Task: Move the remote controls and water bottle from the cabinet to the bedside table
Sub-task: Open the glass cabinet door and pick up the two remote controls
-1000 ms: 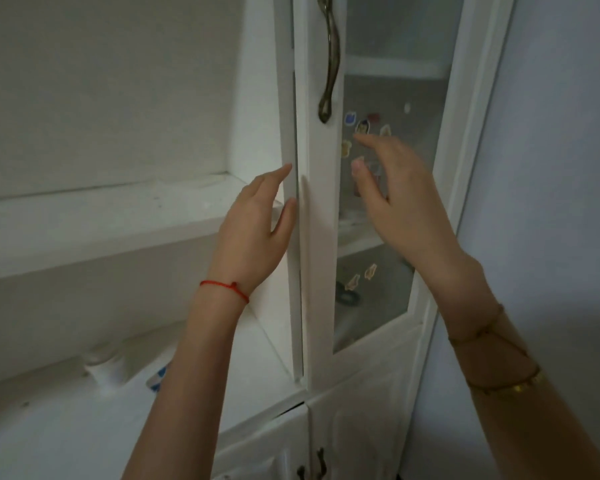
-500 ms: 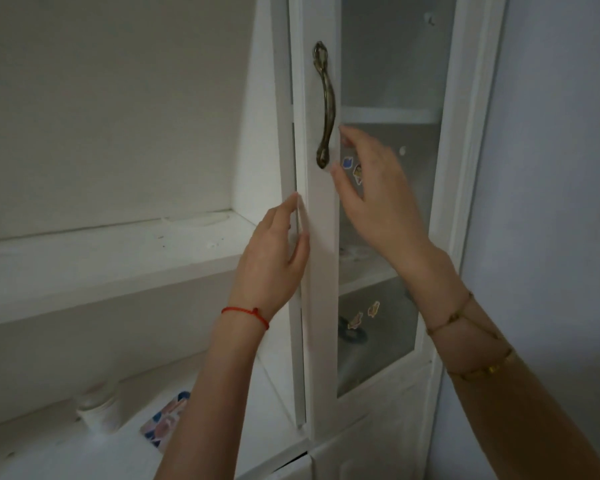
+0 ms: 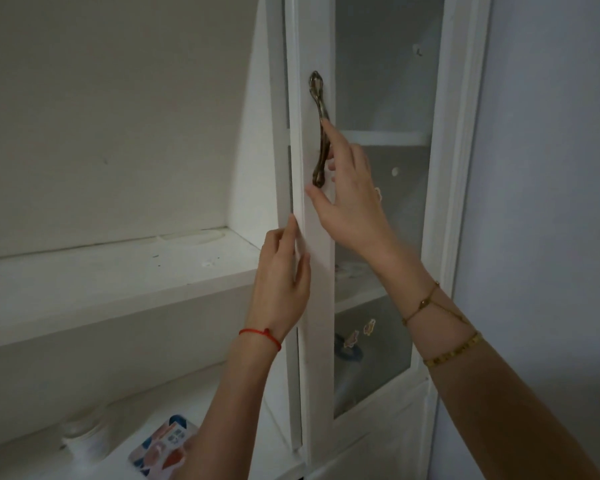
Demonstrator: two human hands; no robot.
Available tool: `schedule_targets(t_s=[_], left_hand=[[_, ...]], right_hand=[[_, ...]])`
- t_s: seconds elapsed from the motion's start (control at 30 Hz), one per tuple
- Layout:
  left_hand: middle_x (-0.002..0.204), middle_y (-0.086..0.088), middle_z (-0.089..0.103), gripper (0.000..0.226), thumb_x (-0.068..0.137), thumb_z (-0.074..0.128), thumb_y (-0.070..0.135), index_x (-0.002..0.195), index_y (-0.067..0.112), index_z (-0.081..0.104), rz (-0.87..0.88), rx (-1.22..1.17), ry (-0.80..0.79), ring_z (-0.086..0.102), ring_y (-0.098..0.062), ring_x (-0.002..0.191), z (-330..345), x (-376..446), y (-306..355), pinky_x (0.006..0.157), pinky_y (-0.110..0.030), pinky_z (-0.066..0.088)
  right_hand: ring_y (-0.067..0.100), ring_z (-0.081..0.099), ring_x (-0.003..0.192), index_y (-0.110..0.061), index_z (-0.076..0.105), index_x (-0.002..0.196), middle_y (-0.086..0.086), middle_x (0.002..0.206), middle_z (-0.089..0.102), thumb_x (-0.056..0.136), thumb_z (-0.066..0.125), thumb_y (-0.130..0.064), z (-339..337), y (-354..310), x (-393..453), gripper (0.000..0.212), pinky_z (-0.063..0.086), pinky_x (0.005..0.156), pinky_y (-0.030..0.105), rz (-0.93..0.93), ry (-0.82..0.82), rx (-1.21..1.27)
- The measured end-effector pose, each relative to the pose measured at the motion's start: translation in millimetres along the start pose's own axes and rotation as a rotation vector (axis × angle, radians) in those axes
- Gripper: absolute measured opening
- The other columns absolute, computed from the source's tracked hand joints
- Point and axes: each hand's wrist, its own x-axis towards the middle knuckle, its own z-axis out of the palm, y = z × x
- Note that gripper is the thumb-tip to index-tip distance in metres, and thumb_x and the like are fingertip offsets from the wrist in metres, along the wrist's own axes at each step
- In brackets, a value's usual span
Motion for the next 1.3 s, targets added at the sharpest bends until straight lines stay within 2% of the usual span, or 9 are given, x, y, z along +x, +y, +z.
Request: schedule_targets(t_s=[0.2, 0.33, 0.43, 0.57, 0.7, 0.87, 1.0, 1.2, 1.3], left_hand=[[0.119, -0.007, 0.046, 0.058, 0.098, 0.043, 0.009, 0.152, 0.012, 0.024, 0.069, -0.034, 0.034, 0.052, -0.016, 0.102, 1, -7, 7, 0.094, -0.030, 0.050], [0.105, -0.003, 0.046, 0.056, 0.096, 0.046, 0.006, 0.149, 0.008, 0.031, 0.188, -0.131, 0.055, 0.048, -0.009, 0.090, 6, -21, 37, 0.084, -0.022, 0.048], [0.105, 0.002, 0.045, 0.055, 0.097, 0.051, 0.006, 0.148, 0.012, 0.035, 0.227, -0.209, 0.046, 0.047, 0.002, 0.090, 10, -32, 61, 0.083, -0.008, 0.041], [0.105, 0.002, 0.047, 0.055, 0.093, 0.058, 0.003, 0.145, 0.009, 0.041, 0.304, -0.327, 0.030, 0.049, -0.001, 0.093, 21, -39, 84, 0.088, -0.007, 0.039], [0.108, -0.001, 0.052, 0.056, 0.092, 0.062, 0.007, 0.144, 0.010, 0.043, 0.334, -0.410, 0.000, 0.052, -0.005, 0.100, 36, -40, 103, 0.092, -0.011, 0.041], [0.127, 0.002, 0.049, 0.057, 0.092, 0.064, 0.013, 0.144, 0.015, 0.043, 0.376, -0.526, -0.058, 0.049, -0.012, 0.120, 62, -43, 130, 0.101, -0.020, 0.042], [0.153, 0.000, 0.034, 0.058, 0.094, 0.061, 0.016, 0.147, 0.013, 0.038, 0.425, -0.548, -0.121, 0.032, -0.011, 0.143, 86, -41, 148, 0.111, -0.040, 0.040], [0.164, 0.006, 0.004, 0.068, 0.100, 0.049, 0.025, 0.154, 0.023, 0.007, 0.570, -0.487, -0.250, 0.004, -0.012, 0.151, 126, -36, 173, 0.120, -0.048, 0.023], [0.164, 0.002, 0.001, 0.067, 0.102, 0.046, 0.027, 0.155, 0.017, 0.006, 0.620, -0.486, -0.280, 0.001, -0.014, 0.152, 145, -35, 187, 0.120, -0.049, 0.021]], right_hand=[[0.018, 0.047, 0.121, -0.023, 0.015, 0.155, 0.004, 0.135, 0.035, 0.090, 0.064, -0.009, -8, -6, -4, 0.082, 0.044, 0.108, 0.038, 0.006, 0.038, 0.074], [0.010, 0.050, 0.109, -0.021, 0.014, 0.156, 0.005, 0.135, 0.034, 0.090, 0.063, -0.010, -37, -2, -22, 0.082, 0.042, 0.094, 0.008, -0.008, 0.179, 0.084], [0.014, 0.049, 0.106, -0.019, 0.013, 0.156, 0.006, 0.128, 0.038, 0.089, 0.066, -0.021, -66, 1, -40, 0.085, 0.043, 0.097, 0.016, -0.017, 0.206, 0.022], [0.015, 0.048, 0.109, -0.017, 0.010, 0.156, 0.006, 0.126, 0.039, 0.084, 0.072, -0.031, -99, 5, -54, 0.096, 0.042, 0.101, 0.024, 0.000, 0.223, -0.078], [0.014, 0.045, 0.113, -0.015, 0.009, 0.156, 0.006, 0.126, 0.041, 0.084, 0.071, -0.035, -128, 11, -66, 0.097, 0.042, 0.104, 0.032, 0.005, 0.217, -0.187], [0.013, 0.032, 0.139, -0.015, 0.001, 0.157, 0.003, 0.154, 0.032, 0.094, 0.057, -0.040, -170, 19, -84, 0.087, 0.032, 0.116, 0.039, 0.019, 0.171, -0.399], [0.015, 0.019, 0.150, -0.012, 0.001, 0.156, 0.001, 0.164, 0.015, 0.099, 0.047, -0.043, -197, 32, -94, 0.080, 0.024, 0.120, 0.046, 0.013, 0.156, -0.525], [0.018, 0.008, 0.153, -0.007, 0.007, 0.156, 0.005, 0.165, 0.011, 0.103, 0.038, -0.037, -232, 52, -109, 0.068, 0.016, 0.122, 0.047, 0.056, 0.158, -0.767], [0.016, 0.003, 0.153, -0.010, 0.009, 0.156, 0.003, 0.165, 0.009, 0.104, 0.036, -0.036, -248, 61, -114, 0.064, 0.013, 0.123, 0.047, 0.114, 0.171, -0.827]])
